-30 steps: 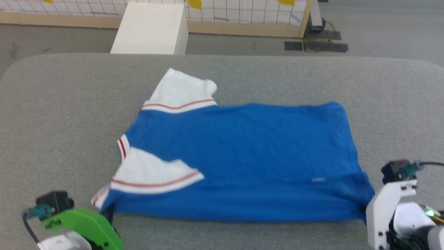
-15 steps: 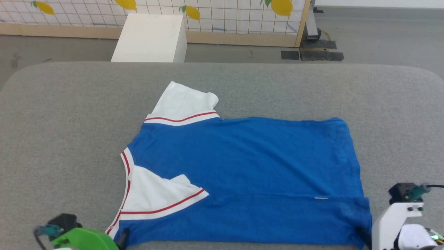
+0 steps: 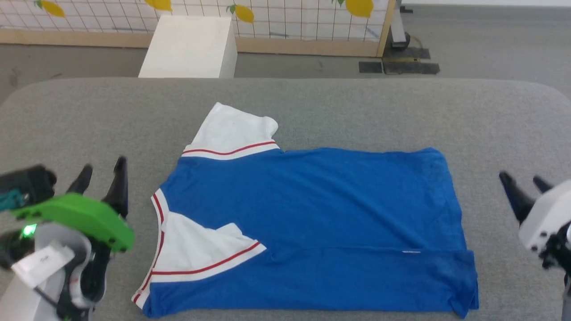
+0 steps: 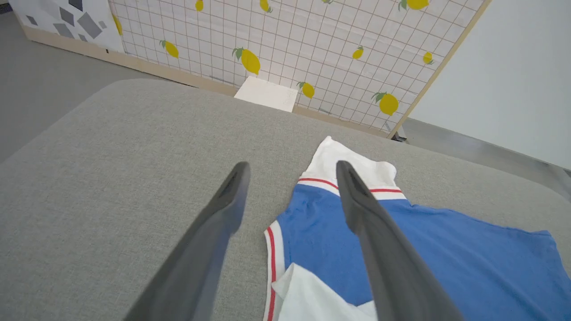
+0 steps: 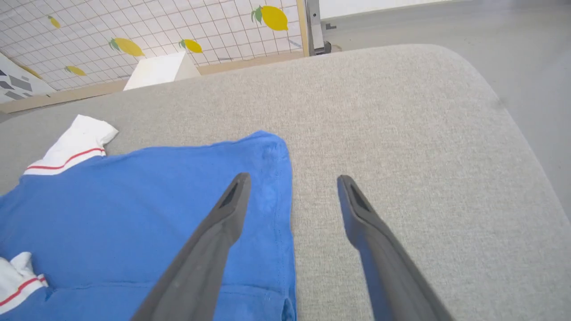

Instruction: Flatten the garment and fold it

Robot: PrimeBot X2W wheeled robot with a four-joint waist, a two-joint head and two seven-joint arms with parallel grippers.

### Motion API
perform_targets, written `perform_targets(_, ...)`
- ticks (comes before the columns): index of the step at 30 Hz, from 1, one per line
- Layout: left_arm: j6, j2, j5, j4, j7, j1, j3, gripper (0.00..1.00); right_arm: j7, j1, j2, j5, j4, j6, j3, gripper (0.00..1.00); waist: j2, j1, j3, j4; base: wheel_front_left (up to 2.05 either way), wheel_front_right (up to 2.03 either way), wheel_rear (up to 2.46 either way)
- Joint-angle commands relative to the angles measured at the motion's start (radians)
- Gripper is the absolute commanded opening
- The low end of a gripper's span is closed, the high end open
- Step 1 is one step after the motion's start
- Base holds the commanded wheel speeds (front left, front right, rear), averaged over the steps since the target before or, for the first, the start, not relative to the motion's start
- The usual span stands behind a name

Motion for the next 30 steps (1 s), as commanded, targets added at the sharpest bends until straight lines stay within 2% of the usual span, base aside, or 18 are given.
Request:
perform_targets(1, -0.019, -0.008, 0.022, 0.027, -0.016, -0.052, -0.018, 1.00, -0.008, -0.042, -0.001, -0.013, 0.000, -0.001, 0.005, 1.00, 0.0000, 0.0000, 0.025, -0.002, 0.00, 0.00, 0.00)
perform_targets(8, -0.132, -0.061, 0.079, 0.223, -0.041, -0.340, -0.127, 1.00, 0.019, -0.196, -0.021, -0.055, 0.014, -0.001, 0.050, 1.00, 0.0000, 0.0000, 0.152, 0.004, 0.00, 0.00, 0.00)
perform_targets(15, -0.218, -0.101, 0.096, 0.469, 0.052, -0.675, -0.193, 1.00, 0.067, -0.300, -0.019, -0.086, -0.003, -0.001, 0.106, 1.00, 0.0000, 0.0000, 0.316, 0.000, 0.00, 0.00, 0.00)
perform_targets(22, -0.247, -0.128, 0.083, 0.689, 0.274, -0.919, -0.250, 1.00, 0.083, -0.338, -0.019, -0.098, -0.026, -0.001, 0.142, 1.00, 0.0000, 0.0000, 0.420, -0.030, 0.00, 0.00, 0.00)
perform_targets(26, -0.237, -0.135, 0.078, 0.776, 0.414, -0.994, -0.281, 1.00, 0.082, -0.333, -0.014, -0.102, -0.032, -0.001, 0.143, 1.00, 0.0000, 0.0000, 0.447, -0.051, 0.00, 0.00, 0.00)
perform_targets(30, -0.241, -0.140, 0.097, 0.816, 0.512, -1.029, -0.330, 1.00, 0.081, -0.330, -0.007, -0.103, -0.049, -0.001, 0.127, 1.00, 0.0000, 0.0000, 0.474, -0.060, 0.00, 0.00, 0.00)
